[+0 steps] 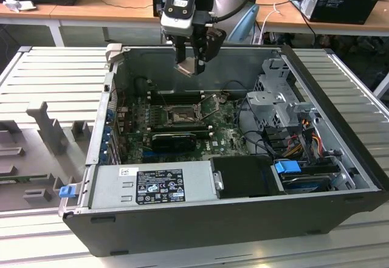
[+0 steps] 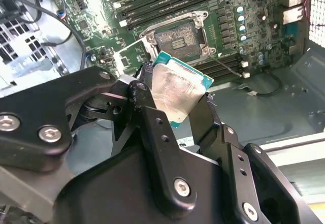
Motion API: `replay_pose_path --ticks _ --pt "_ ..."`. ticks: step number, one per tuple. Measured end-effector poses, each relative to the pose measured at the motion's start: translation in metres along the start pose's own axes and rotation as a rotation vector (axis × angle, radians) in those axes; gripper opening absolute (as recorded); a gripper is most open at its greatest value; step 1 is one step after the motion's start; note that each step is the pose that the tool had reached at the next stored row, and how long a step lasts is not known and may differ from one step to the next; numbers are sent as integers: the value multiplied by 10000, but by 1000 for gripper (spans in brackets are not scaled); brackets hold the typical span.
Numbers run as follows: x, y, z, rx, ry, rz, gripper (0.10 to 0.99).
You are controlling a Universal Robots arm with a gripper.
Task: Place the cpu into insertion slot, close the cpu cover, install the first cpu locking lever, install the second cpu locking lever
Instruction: 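Place the cpu into insertion slot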
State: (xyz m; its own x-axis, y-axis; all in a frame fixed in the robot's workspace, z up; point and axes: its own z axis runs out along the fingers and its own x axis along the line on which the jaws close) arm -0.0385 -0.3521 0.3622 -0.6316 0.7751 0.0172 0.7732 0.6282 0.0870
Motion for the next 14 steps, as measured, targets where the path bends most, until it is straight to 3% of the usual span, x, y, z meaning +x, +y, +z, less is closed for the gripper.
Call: replay_pose_path --ticks 4,8,14 --pt "0 -1 6 -14 -90 1001 529" --pt "0 -1 12 -24 -140 1567 529" --pt "-1 -4 42 -17 -148 1708 529"
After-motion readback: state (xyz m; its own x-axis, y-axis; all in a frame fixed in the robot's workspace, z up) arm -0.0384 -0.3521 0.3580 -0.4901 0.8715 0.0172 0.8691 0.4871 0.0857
